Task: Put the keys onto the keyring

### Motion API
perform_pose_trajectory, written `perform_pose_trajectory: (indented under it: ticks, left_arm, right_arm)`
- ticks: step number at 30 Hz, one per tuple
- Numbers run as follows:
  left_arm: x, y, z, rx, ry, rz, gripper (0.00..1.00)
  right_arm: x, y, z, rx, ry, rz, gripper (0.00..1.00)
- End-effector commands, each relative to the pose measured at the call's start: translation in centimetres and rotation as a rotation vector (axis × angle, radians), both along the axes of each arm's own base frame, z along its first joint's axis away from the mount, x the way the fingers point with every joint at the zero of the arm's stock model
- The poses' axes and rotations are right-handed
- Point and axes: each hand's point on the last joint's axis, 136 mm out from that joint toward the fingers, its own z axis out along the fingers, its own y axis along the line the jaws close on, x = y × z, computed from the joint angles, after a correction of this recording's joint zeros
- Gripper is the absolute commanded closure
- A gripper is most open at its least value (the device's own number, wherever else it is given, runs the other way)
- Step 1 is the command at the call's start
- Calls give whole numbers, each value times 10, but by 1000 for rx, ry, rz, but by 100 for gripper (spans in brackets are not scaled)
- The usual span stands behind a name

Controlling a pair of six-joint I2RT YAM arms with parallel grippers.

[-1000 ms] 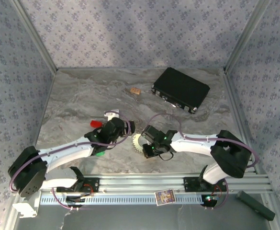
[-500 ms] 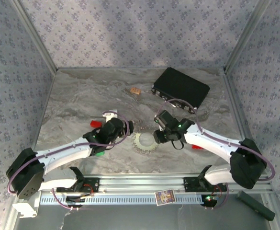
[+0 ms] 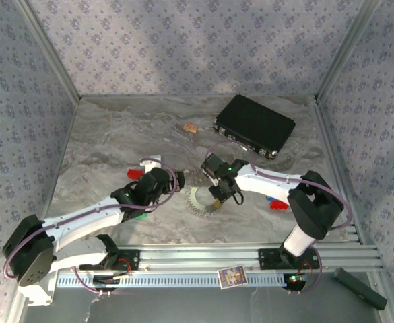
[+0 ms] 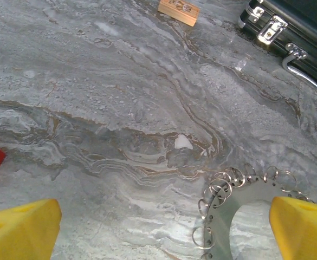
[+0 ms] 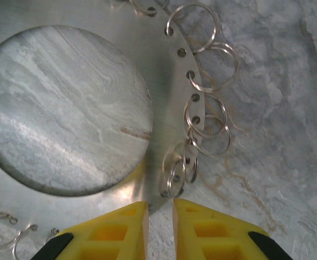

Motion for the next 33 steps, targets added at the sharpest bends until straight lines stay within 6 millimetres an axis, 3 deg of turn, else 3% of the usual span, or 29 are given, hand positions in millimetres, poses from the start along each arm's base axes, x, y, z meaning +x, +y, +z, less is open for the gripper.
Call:
perform_pose_trajectory:
  ticks: [1, 14, 33]
  left_arm:
    - [-3, 8, -1, 10, -8, 25, 2]
    - [-4, 11, -2, 7, -10, 32, 2]
    - [-4, 12, 0, 3, -14, 38, 2]
  right_arm:
    - [6, 5, 2, -48, -20, 30, 80]
    - [17, -2, -8, -201, -43, 18, 77]
    - [12, -12, -17, -263, -5, 20, 80]
